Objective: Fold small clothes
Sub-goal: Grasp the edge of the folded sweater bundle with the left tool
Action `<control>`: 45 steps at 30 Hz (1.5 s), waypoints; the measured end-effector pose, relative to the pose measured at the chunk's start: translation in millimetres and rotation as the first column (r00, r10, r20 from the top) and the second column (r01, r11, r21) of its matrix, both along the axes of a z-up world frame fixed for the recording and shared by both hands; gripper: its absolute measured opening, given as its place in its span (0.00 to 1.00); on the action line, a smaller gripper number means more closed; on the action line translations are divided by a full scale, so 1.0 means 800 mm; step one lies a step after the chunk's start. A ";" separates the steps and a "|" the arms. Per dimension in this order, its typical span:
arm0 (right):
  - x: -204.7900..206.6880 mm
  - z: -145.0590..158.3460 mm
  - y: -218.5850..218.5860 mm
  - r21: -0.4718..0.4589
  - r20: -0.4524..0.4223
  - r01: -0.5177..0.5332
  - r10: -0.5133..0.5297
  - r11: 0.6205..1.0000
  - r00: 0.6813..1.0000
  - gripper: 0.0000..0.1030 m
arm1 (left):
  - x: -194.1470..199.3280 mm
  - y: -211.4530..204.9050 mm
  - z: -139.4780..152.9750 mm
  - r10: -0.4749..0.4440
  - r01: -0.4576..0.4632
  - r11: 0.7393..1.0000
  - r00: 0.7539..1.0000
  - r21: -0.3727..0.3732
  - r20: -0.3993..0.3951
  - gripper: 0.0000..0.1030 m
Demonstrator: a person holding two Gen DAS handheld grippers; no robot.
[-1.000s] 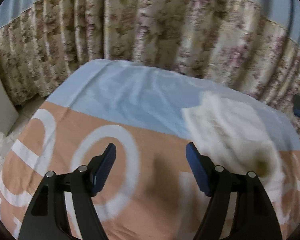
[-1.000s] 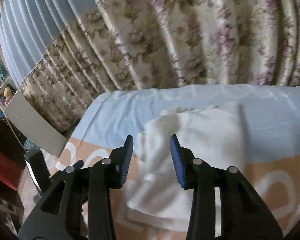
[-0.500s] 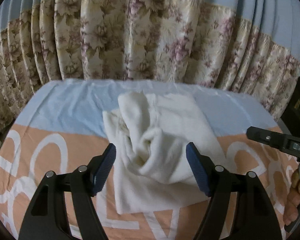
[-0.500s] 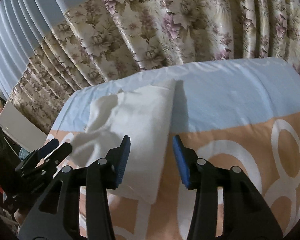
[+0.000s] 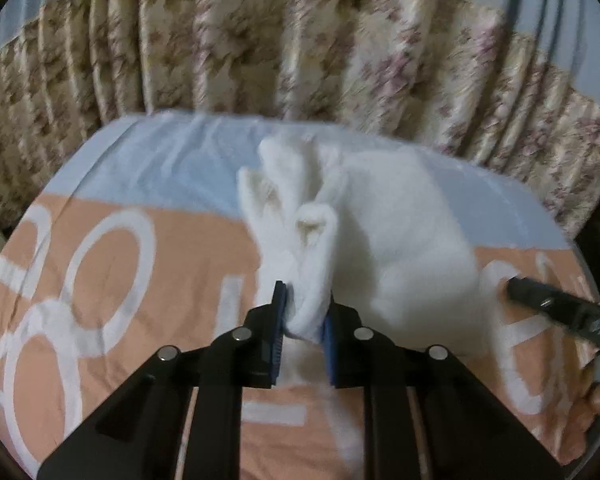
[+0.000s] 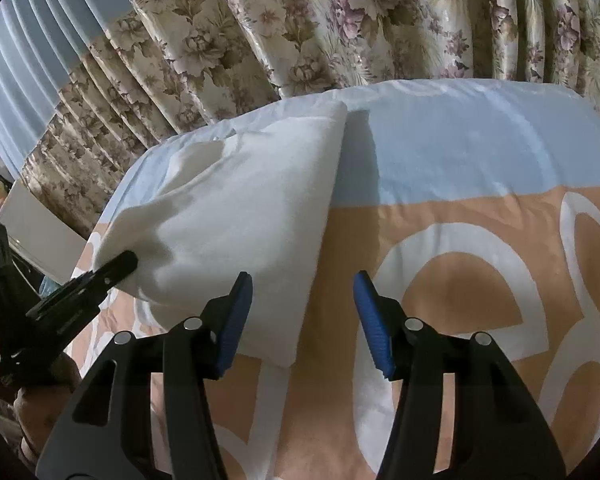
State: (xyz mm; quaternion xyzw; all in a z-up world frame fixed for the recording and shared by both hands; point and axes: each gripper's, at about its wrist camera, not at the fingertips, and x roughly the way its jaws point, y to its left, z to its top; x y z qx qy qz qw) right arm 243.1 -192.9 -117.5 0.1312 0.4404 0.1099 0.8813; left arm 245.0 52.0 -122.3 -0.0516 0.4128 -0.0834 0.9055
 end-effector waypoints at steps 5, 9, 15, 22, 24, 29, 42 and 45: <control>0.005 -0.008 0.010 -0.016 -0.015 -0.015 0.015 1.000 1.000 0.53 | -0.006 0.021 -0.037 0.056 -0.054 0.998 0.997 0.040 -0.052 0.42; 0.008 -0.016 0.014 -0.034 -0.029 -0.022 0.021 0.999 0.999 0.53 | -0.014 0.026 -0.035 0.033 -0.032 0.999 0.999 0.034 -0.036 0.46; 0.014 -0.017 0.011 -0.041 -0.028 -0.024 0.022 0.999 0.999 0.58 | -0.030 0.045 0.017 0.047 -0.048 0.999 0.997 0.008 0.063 0.61; 0.023 -0.013 0.004 -0.041 -0.022 -0.015 0.014 0.999 1.000 0.59 | 0.038 0.049 0.081 0.030 -0.041 0.997 0.987 0.066 0.160 0.70; 0.026 -0.012 0.006 -0.042 -0.018 -0.015 0.014 0.999 1.000 0.59 | 0.083 0.044 0.072 0.009 -0.017 0.997 0.994 0.072 0.111 0.70; 0.040 -0.014 0.002 -0.041 -0.022 -0.012 0.012 0.999 1.000 0.60 | 0.144 0.023 0.046 -0.033 0.030 0.997 0.998 0.066 0.050 0.70; 0.076 -0.019 -0.002 -0.055 -0.021 -0.015 0.014 0.998 1.000 0.62 | 0.175 0.010 -0.005 -0.025 0.030 0.989 0.999 0.142 -0.035 0.11; 0.079 -0.018 0.001 -0.061 -0.016 -0.020 0.019 0.998 1.000 0.62 | 0.173 0.021 -0.016 0.036 -0.030 0.973 0.999 0.229 -0.023 0.11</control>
